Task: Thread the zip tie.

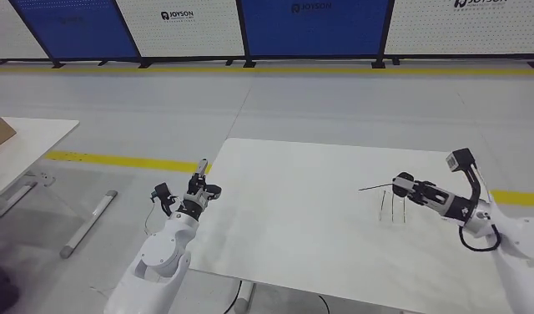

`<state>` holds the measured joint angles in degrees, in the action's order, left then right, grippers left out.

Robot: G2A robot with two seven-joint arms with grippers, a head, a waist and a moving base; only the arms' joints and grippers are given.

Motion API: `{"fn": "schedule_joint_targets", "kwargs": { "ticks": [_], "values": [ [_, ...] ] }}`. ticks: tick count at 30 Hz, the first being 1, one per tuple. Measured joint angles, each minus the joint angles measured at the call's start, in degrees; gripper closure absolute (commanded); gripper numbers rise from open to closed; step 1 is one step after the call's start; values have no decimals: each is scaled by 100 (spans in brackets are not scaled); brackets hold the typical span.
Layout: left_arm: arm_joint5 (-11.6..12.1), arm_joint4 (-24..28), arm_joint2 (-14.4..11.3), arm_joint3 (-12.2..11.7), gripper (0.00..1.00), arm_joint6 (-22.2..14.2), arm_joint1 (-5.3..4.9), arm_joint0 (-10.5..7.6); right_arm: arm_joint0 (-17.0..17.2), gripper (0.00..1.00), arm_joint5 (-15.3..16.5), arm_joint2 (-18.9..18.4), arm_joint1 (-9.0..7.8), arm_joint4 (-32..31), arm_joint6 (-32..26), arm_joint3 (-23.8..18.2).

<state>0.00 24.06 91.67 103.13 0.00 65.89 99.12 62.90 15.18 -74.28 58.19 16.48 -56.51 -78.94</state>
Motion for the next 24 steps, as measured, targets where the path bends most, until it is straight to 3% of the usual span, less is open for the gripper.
{"fn": "schedule_joint_targets", "kwargs": {
  "ticks": [12, 14, 19, 24],
  "values": [
    [0, 0, 0, 0, 0, 0, 0, 0, -19, 100, -47, 51, 12, -12, 51, 24],
    [0, 0, 0, 0, 0, 0, 0, 0, 64, 100, -34, 124, 52, 218, 236, 80],
    [0, 0, 0, 0, 0, 0, 0, 0, -116, 100, 434, 744, 286, 1073, 389, 556],
    [0, 0, 0, 0, 0, 0, 0, 0, -528, 100, 430, 1356, 541, 1098, 586, 1068]
  ]
}}
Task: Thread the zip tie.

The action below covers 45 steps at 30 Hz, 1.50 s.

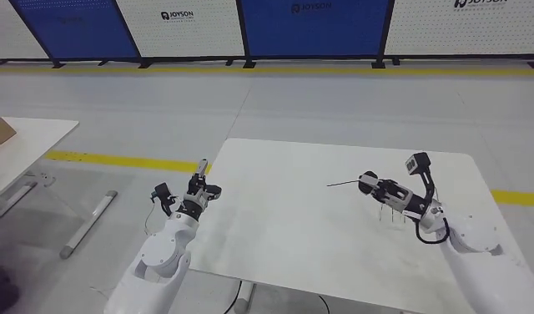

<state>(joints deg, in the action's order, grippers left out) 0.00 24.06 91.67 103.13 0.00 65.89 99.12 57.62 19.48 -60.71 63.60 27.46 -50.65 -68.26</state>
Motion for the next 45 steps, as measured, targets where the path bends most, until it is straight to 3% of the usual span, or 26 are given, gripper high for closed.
{"fn": "schedule_joint_targets", "kwargs": {
  "ticks": [9, 12, 16, 20, 23, 25, 33, 36, 40, 45],
  "values": [
    [20, -5, -1, 8, 0, -8, 1, -16, -24, 100, 0, 22, 9, -13, 6, 36],
    [-7, -36, -53, 136, 0, -86, 11, -76, -24, 100, 0, 22, 9, -13, 6, 36],
    [-181, -216, -304, 578, 0, -55, 40, -135, -24, 100, 0, 22, 9, -13, 6, 36],
    [-487, -426, -745, 771, 0, -5, 82, -323, -24, 100, 0, 22, 9, -13, 6, 36],
    [-866, -510, -1073, 624, 0, 23, 117, -633, -24, 100, 0, 22, 9, -13, 6, 36],
    [-1014, -548, -1152, 557, 0, 102, 127, -749, -24, 100, 0, 22, 9, -13, 6, 36],
    [-997, -525, -1148, 560, 0, 84, 128, -745, -16, 100, -3, 22, 10, -18, 18, 24],
    [-1042, -587, -1250, 550, 0, 56, 142, -837, 66, 100, -2, 67, 36, -55, 158, -158],
    [-1177, -1271, -1751, 464, 0, 264, 186, -1070, 27, 100, 0, 347, 159, -135, 342, -270],
    [-1344, -1775, -2394, 96, 0, 398, 275, -1452, -115, 100, 0, 752, 354, -138, 546, -81]
  ]
}}
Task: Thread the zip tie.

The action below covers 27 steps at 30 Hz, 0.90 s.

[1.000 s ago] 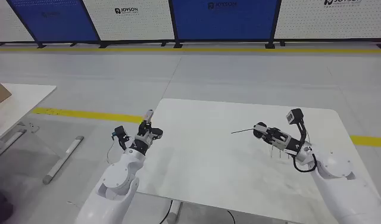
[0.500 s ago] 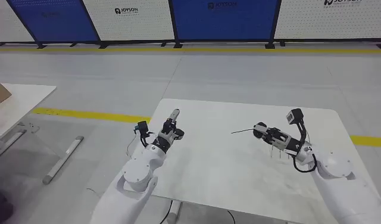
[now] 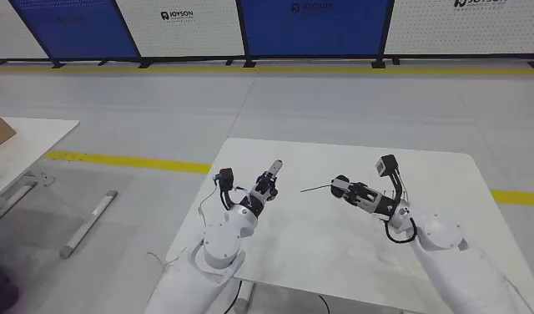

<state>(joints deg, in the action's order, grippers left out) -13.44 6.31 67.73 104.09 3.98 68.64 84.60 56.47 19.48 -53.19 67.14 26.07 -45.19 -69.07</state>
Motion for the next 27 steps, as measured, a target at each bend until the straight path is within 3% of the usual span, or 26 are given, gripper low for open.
{"fn": "schedule_joint_targets", "kwargs": {
  "ticks": [2, 12, 15, 19, 22, 27],
  "values": [
    [-61, -81, -144, -122, 0, 23, 24, -108, -14, 100, 0, 18, 11, 0, 11, 28],
    [-47, -53, -145, -128, 0, -3, 25, -103, 7, 100, -8, 11, 10, 1, 29, 2],
    [116, 311, -83, -214, 0, -308, 33, -107, 86, 100, -5, 18, 45, -30, 319, -113],
    [463, 530, -223, -401, 0, -705, 59, -148, 135, 100, 0, 144, 174, 11, 703, -211],
    [704, 770, -283, -500, 0, -698, 94, -179, 105, 100, 0, 214, 261, 119, 749, -98],
    [720, 791, -279, -503, 0, -671, 97, -180, 100, 100, 0, 216, 263, 114, 749, -87]
  ]
}}
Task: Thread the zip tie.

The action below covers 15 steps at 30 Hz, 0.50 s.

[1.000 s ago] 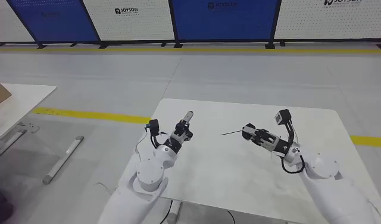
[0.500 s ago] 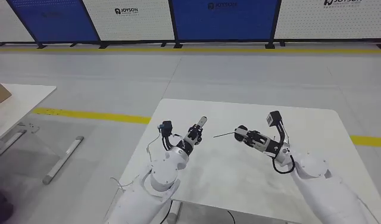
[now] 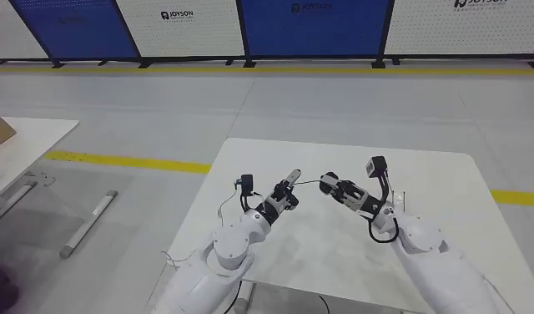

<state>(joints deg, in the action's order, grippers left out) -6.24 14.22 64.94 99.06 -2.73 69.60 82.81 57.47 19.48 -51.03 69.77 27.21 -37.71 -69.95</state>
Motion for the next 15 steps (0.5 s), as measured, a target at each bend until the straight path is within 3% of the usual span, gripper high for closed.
{"fn": "schedule_joint_targets", "kwargs": {
  "ticks": [11, 15],
  "values": [
    [4, 0, 0, 0, 0, -1, 0, 0, 37, 100, -18, -11, 4, -1, 64, -35],
    [388, 150, -35, -14, 0, -45, 23, 27, 158, 100, -13, -62, 27, -14, 322, -112]
  ]
}}
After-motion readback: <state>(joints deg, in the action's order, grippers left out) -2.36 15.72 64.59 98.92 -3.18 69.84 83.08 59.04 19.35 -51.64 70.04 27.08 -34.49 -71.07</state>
